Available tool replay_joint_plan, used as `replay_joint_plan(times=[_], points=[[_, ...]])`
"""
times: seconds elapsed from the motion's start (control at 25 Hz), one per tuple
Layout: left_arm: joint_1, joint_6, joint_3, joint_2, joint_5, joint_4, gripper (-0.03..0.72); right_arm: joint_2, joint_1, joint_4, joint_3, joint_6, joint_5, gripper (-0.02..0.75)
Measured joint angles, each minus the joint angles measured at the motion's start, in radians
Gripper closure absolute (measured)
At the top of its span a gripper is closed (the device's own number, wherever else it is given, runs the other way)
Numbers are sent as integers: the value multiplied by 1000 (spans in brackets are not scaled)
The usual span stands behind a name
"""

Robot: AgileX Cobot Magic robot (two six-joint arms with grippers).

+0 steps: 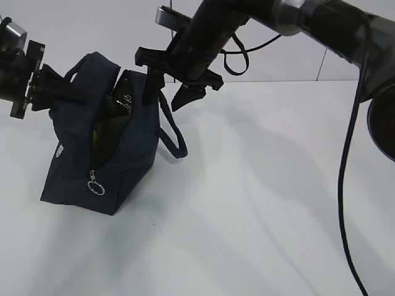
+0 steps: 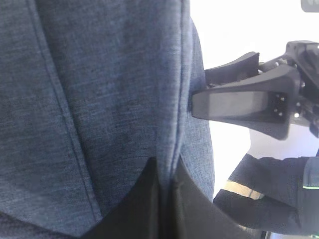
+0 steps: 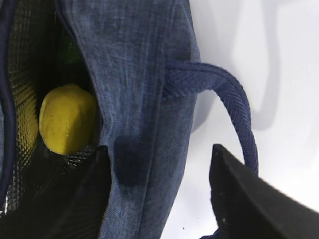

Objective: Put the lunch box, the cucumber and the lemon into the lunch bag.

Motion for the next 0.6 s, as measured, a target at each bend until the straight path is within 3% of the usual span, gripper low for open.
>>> replay_joint_plan(times=[0.6], points=[[0,0,0,0,5,0,696,9,2,16,2,0,0,295]])
